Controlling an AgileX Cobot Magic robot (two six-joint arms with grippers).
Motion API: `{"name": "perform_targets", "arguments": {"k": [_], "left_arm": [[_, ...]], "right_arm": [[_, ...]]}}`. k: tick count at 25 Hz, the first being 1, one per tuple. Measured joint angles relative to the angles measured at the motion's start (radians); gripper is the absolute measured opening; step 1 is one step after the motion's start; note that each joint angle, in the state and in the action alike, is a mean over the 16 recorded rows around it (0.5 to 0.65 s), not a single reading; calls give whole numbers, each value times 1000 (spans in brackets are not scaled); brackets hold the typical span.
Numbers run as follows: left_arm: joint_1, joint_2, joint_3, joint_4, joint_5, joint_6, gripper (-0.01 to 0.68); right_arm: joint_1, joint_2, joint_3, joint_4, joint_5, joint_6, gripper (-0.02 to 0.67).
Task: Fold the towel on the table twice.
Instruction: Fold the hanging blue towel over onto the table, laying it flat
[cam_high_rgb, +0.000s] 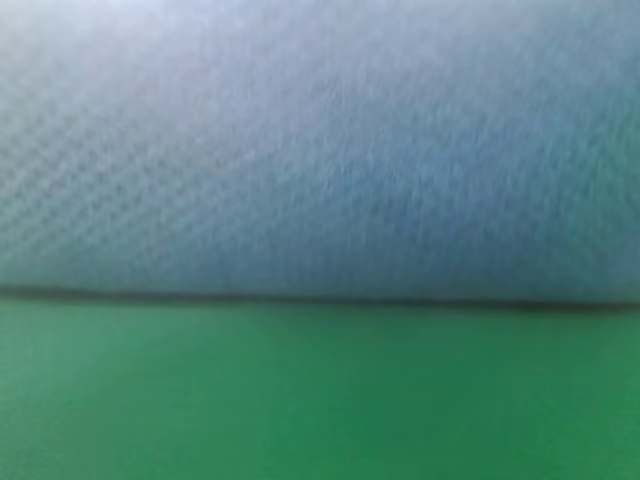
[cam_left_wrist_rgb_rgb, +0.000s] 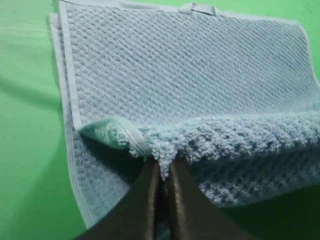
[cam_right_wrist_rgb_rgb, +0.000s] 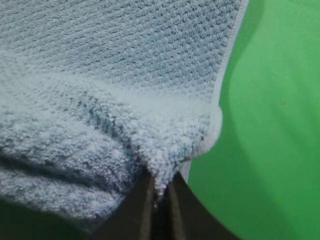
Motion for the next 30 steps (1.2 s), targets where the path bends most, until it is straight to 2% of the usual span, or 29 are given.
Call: {"name": "perform_targets", "arguments": {"k": [8,21,25,30], "left_arm": [[0,283,-119,-1,-186,1,0],[0,649,-358,40,-263,2,14],[0,693,-387,68,-276,3,82],[0,696,-416,106,-260,4,266]], "right_arm": [[-56,246,-135,-90,-87,8,0],[-184,506,-309,-100,-273,-31,15],[-197,543,-322,-97,-326,-42,95],[-200,549,-335,-96,-349,-46,286]]}}
